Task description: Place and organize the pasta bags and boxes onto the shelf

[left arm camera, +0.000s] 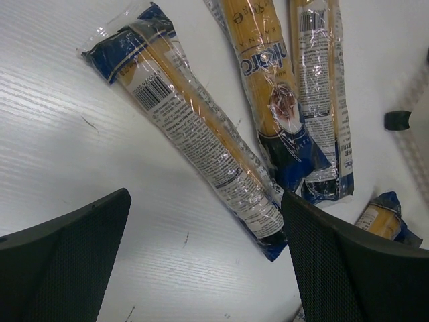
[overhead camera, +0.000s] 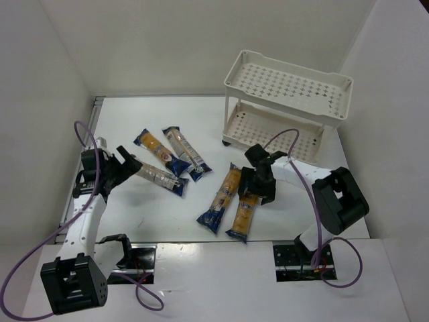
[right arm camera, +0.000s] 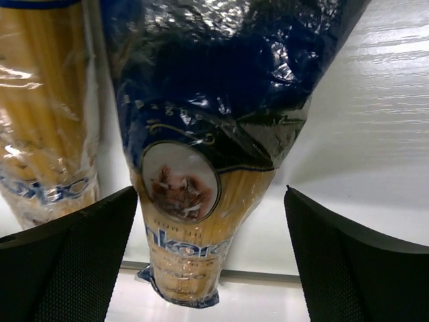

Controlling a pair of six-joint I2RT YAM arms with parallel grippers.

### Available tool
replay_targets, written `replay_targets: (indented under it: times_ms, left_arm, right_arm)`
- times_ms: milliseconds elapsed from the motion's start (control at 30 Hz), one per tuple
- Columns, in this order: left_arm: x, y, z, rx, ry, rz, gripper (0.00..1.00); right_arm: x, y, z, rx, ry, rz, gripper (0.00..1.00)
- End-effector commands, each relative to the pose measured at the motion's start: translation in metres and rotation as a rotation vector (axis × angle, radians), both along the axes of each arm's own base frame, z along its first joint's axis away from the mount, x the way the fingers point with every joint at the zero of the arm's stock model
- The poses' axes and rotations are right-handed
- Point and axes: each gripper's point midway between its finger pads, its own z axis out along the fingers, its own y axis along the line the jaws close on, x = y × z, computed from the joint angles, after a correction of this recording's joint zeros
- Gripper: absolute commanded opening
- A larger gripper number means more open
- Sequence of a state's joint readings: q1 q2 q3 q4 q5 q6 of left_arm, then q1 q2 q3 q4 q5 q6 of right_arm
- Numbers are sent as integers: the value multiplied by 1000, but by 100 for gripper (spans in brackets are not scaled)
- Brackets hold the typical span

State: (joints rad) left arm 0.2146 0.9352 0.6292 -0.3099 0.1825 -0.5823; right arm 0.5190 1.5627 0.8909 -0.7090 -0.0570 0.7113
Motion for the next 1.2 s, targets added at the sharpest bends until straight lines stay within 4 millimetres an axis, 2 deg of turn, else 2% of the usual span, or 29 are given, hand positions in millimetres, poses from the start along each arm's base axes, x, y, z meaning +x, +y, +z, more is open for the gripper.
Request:
replay_targets:
  times_ms: [0,100,200,233,333,367,500,567,633,667,733,767,833,867,900,967,1000,1067,1133,1167]
  left_arm:
    - [5,3,0,-16,-26,25,100]
    - [5,3,0,-16,-26,25,100]
    - [5,3,-2,-16,-26,25,100]
    - [5,3,-2,-16,-26,25,100]
    - [5,3,0,-14,-35,25,100]
    - [4,3,2,-12,-44,25,100]
    - [6,6,8,8,-62,26,100]
    - [5,6,11,18,-71,21,100]
    - [8,7,18,25,-103,21,100]
    - [8,5,20,22,-113,13,100]
    - [9,3,23,9,-123,8,100]
    - [11,3,25,11,-134,8,100]
    - [14,0,32,-3,-156,-3,100]
    - [16,1,35,0,-168,-3,100]
    - [17,-1,40,-2,-181,-11,100]
    - [22,1,54,14,-216,-17,100]
    - [22,1,54,14,-216,-17,100]
    - [26,4,67,35,-245,-15,100]
    - [25,4,72,45,-255,-20,100]
    - [24,6,70,58,-245,-19,100]
  right_arm:
    - [5,5,-10,14,-7,-42,91]
    - [6,5,-12,14,-8,-42,85]
    - [5,4,-16,10,-1,-42,68]
    - [4,4,-18,10,-2,-42,51]
    - [9,4,-14,13,-36,-20,8]
    - [11,5,-11,21,-54,-11,0]
    - [35,10,25,45,-204,86,0]
    - [54,12,54,46,-322,160,0]
    - [62,12,78,45,-402,247,0]
    - [72,17,96,55,-458,273,0]
    - [77,17,117,49,-512,326,0]
    - [84,19,142,24,-604,381,0]
    - [87,23,169,-9,-702,449,0]
    - [85,29,199,-41,-814,520,0]
    - [85,32,215,-58,-874,544,0]
    - [94,33,258,-71,-1006,534,0]
    - [98,31,271,-96,-1047,555,0]
    - [105,31,309,-106,-1155,555,0]
    - [107,30,332,-127,-1218,579,0]
    - [106,31,358,-114,-1273,574,0]
